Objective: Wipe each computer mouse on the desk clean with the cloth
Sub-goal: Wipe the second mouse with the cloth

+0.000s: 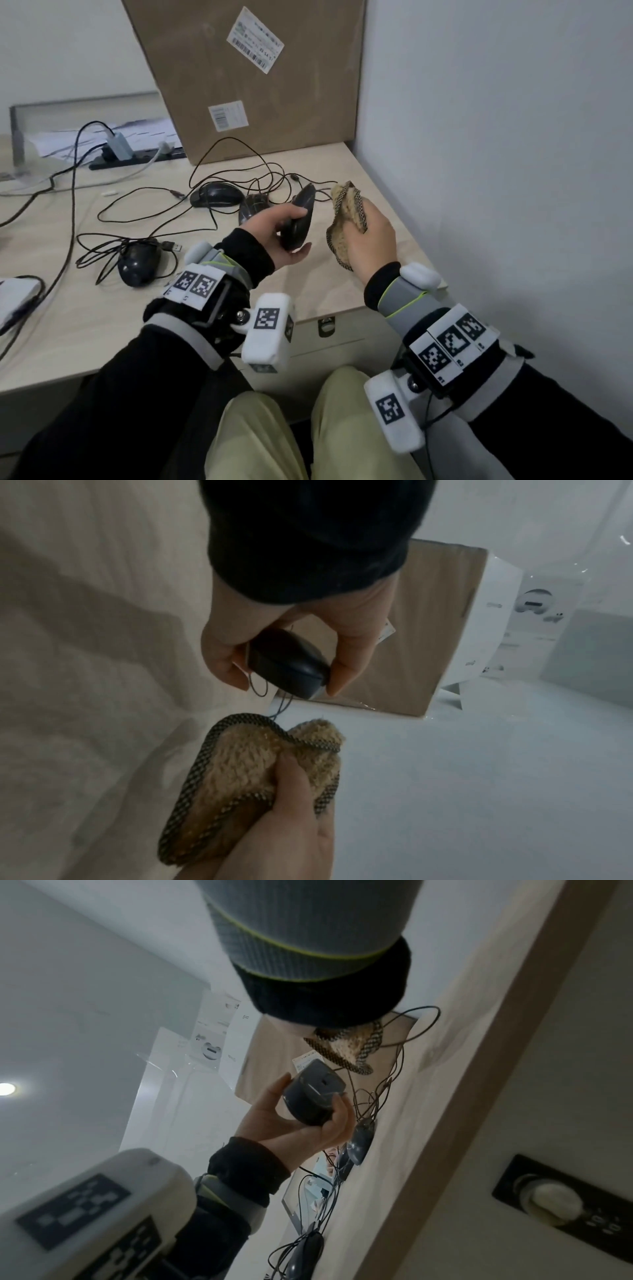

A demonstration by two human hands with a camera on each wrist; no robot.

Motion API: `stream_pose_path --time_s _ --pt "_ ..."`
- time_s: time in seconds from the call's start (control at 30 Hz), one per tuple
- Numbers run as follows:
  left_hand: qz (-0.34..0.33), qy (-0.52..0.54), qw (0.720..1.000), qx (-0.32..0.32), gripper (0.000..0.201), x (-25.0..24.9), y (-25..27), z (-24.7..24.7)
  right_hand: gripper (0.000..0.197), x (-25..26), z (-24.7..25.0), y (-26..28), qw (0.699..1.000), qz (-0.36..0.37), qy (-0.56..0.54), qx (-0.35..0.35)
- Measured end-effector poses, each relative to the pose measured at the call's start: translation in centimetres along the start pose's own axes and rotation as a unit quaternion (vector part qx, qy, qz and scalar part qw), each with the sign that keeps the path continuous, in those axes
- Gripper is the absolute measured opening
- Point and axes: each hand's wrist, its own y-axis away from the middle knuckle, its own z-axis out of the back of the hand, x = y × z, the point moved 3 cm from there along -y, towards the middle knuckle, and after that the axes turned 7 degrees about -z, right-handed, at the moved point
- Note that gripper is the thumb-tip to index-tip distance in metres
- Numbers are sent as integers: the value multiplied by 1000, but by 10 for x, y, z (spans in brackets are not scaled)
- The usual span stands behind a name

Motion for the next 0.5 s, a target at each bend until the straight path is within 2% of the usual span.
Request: stream_pose_path --time_s 0.1,0.23,0.33,0.43,0.5 --pt "9 45 998 32 3 15 3 -9 26 -2 5 2 998 49 30 6" --pt "26 22 996 86 6 29 4 -17 41 -5 8 -2 987 119 103 17" --pt "25 18 995 92 11 30 7 -22 44 -5 11 -6 977 156 141 33" --pt "22 50 996 77 27 28 6 -23 49 0 16 0 965 192 169 52" --pt "19 73 995 63 23 27 4 -21 51 3 17 12 955 218 188 65"
